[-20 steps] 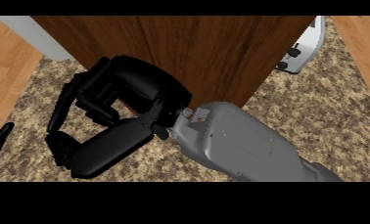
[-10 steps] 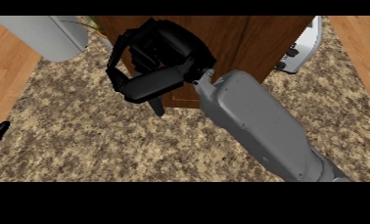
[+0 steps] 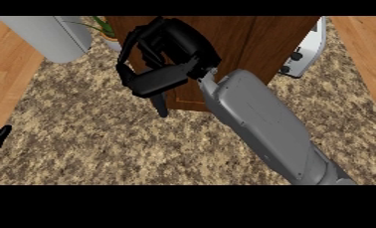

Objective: Pick up the bottled water, place it into the cabinet and close the cabinet

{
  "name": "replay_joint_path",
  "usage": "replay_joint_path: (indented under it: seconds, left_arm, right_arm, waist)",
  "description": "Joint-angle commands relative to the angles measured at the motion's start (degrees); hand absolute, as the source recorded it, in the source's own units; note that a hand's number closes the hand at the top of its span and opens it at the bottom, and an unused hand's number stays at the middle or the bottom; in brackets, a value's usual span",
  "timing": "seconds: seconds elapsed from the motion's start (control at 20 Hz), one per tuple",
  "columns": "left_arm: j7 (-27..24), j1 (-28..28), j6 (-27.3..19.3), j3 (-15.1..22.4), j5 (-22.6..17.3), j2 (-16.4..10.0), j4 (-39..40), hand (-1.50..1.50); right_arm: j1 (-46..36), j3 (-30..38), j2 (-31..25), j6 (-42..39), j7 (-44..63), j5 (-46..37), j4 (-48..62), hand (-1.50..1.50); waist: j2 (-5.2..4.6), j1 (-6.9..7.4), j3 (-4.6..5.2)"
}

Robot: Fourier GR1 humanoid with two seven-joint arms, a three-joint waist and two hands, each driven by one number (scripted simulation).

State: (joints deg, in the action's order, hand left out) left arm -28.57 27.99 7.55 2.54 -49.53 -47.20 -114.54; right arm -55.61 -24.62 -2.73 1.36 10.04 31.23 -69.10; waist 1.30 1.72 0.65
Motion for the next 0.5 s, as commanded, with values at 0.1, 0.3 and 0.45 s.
replay_joint_path:
  seconds: [0.1,0.3,0.45]
  left_arm:
    - [-0.3,-0.4,0.9,1.0,1.5,1.3,1.4,-1.50]
    - [2.2,-1.2,-0.4,0.9,1.0,0.5,-1.4,-1.50]
    - [2.1,-3.0,0.1,0.7,0.3,1.1,-0.6,-1.50]
  right_arm:
    - [-2.9,8.3,-6.8,3.0,-1.9,-2.1,5.8,-1.50]
    - [-2.9,7.9,-6.8,3.0,-2.9,-3.2,6.6,-1.50]
    - [-3.3,8.3,-7.3,2.1,-2.6,-2.8,7.1,-1.50]
  waist:
    - [-1.65,-1.04,-0.57]
    - [-1.67,-0.88,-0.66]
    - [-1.81,-1.27,-0.63]
